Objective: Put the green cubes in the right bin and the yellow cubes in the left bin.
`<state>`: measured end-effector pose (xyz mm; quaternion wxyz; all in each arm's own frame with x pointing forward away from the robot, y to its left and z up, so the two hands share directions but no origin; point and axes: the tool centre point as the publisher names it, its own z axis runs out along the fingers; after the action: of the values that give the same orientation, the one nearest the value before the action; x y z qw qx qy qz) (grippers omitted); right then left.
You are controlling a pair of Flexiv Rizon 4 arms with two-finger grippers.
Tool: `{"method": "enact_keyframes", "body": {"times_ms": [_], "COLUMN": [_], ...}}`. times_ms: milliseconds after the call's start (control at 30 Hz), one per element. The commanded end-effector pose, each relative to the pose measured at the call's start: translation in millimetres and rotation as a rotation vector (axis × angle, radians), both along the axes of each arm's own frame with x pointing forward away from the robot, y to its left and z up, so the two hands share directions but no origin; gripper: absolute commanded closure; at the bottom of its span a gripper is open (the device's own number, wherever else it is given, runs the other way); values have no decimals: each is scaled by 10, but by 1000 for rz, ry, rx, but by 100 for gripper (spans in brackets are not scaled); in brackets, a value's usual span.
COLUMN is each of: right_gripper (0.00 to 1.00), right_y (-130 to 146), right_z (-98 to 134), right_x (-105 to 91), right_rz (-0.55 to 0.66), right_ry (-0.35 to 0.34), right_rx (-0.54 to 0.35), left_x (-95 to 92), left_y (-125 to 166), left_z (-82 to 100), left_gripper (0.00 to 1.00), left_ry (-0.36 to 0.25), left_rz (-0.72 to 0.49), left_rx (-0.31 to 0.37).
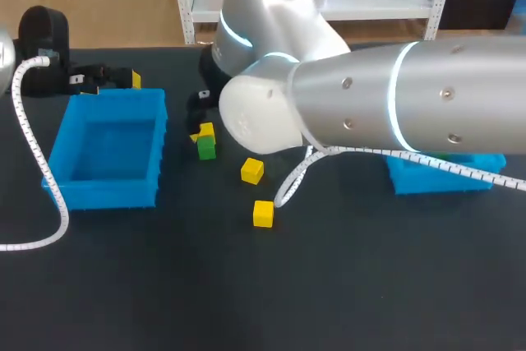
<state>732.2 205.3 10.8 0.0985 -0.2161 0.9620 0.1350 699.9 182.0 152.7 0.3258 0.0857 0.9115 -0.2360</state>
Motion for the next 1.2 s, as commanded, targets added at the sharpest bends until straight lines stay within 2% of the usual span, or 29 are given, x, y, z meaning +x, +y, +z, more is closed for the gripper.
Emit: {"method": "enact_keyframes", "body": {"times_ms": [33,533,567,600,667,833,1067,1200], "right_gripper": [0,0,17,52,68,100,100,100], "right_y": [30,156,165,178,191,208,136,-36], "right_z": [-36,-223,-234,-244,-253,-272,-249,-186], "right_x": [-28,-69,-75,-86,-102,-131,-146,-117], "right_rz": [2,-8,-9,-8,-6,-3,-2,-22], "right_ry": [0,-5,-10,-12,-18,-16,-28,-42], "right_rx": [0,-32,-41,-44,-56,-63,-86,-103], "left_x": [2,2,2,2,2,2,2,2], "left_y": [16,16,16,16,16,16,16,16], "left_z": [-15,-15,-15,-15,-15,-15,-15,-15], "left_gripper": [0,0,0,0,0,0,0,0], "left_ry": [-5,-5,-5,-5,-5,-5,-5,-5], "left_rz": [-5,-5,-5,-5,-5,-5,-5,-5], "left_rx": [-7,-7,-7,-7,-7,-7,-7,-7]}}
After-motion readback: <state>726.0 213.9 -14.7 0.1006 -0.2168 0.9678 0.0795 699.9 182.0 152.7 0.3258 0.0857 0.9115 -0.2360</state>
